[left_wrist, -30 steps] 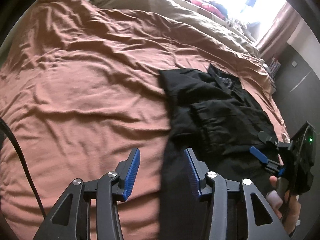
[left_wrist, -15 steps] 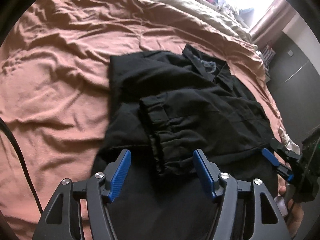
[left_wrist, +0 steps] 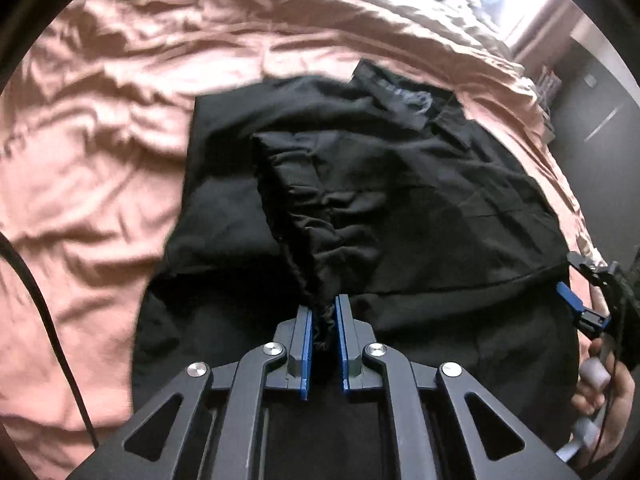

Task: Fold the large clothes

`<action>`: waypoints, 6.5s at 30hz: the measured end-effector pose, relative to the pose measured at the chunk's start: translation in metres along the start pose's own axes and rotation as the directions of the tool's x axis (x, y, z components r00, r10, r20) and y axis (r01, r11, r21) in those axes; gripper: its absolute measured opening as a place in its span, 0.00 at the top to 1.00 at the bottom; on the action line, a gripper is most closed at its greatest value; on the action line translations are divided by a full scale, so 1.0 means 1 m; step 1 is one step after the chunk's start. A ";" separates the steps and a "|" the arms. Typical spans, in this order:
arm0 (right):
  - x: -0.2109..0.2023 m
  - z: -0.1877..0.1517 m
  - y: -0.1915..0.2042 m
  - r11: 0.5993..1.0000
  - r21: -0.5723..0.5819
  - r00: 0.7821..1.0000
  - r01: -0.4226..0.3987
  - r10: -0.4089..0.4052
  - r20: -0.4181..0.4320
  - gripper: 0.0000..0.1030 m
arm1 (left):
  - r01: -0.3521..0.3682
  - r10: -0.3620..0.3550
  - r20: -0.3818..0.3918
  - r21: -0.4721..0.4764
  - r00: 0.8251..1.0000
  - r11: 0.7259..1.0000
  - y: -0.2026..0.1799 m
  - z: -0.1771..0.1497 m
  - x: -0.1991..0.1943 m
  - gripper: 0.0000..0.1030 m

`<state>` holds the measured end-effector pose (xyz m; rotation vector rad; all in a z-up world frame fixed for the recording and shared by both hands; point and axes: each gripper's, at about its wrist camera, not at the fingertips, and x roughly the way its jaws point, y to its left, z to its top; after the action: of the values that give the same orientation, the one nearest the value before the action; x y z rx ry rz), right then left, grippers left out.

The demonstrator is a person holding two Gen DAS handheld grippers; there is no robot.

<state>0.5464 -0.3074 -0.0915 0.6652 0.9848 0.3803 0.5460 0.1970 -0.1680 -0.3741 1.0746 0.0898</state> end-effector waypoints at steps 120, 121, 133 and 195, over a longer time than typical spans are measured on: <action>-0.256 -0.218 -0.170 0.952 -0.285 0.993 -0.114 0.102 -0.056 0.54 | 0.136 -0.080 0.232 -0.238 0.969 0.962 0.086 -0.319 -0.158 0.44; -0.252 -0.216 -0.171 0.953 -0.276 0.992 -0.125 0.112 -0.060 0.54 | 0.134 -0.080 0.224 -0.238 0.971 0.962 0.087 -0.316 -0.154 0.46; -0.207 -0.195 -0.178 0.953 -0.160 0.960 -0.259 0.236 -0.148 0.54 | 0.165 -0.123 0.154 -0.292 0.980 0.942 0.098 -0.297 -0.112 0.61; -0.463 -0.279 -0.156 0.839 -0.396 0.865 -0.373 0.469 0.177 0.97 | 0.387 -0.256 0.643 -0.070 0.722 0.919 0.049 -0.378 -0.413 0.90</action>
<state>0.0704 -0.5946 -0.0073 0.5860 0.4801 0.8193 0.0176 0.1590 0.0205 -0.6590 0.3211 0.0036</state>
